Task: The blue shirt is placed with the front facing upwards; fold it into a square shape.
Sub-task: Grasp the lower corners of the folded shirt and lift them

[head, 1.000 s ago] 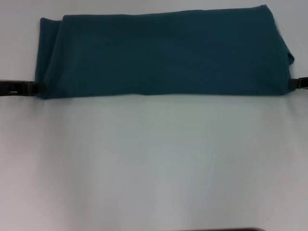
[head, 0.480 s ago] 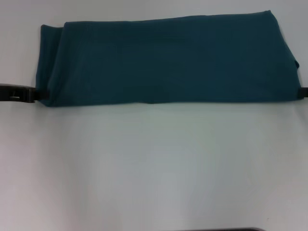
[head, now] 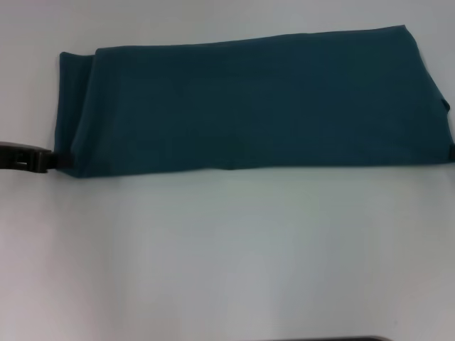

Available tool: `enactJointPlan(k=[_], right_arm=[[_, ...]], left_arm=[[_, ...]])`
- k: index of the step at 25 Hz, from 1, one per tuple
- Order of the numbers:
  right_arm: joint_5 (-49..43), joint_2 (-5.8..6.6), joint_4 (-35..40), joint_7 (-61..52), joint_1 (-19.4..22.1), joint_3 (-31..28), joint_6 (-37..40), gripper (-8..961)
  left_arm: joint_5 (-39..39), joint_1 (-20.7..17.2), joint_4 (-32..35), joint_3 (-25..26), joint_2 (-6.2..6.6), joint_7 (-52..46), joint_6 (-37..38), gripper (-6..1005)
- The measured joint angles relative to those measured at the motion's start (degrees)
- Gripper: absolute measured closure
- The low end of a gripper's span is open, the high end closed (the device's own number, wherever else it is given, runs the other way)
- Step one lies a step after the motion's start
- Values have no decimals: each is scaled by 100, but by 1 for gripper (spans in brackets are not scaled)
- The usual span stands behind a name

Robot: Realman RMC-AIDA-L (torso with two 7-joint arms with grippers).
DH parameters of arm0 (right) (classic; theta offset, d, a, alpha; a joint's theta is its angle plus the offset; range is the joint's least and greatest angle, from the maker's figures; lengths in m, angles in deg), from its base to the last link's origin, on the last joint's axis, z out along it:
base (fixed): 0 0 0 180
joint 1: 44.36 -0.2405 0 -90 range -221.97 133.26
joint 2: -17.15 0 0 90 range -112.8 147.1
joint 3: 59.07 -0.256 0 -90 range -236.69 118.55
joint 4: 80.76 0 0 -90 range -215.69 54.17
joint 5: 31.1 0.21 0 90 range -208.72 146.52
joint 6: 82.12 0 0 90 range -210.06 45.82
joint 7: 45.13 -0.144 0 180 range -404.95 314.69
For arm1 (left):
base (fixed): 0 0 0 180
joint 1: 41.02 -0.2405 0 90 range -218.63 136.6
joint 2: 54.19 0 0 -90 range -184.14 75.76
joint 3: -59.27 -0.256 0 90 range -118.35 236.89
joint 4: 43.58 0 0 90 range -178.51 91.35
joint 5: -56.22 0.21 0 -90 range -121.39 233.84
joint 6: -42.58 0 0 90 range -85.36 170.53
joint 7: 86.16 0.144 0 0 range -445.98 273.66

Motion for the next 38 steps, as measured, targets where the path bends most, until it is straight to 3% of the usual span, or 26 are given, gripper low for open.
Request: enactJointPlan(k=[15,38], right_arm=[[-1,64,8,4,159,7,136,941],[-10,119,8,128,404,-65,294,902]], left_arm=[[58,-66,-114,8,44,28,399,1001],[60,-144,-116,12,176,29,408,1001]])
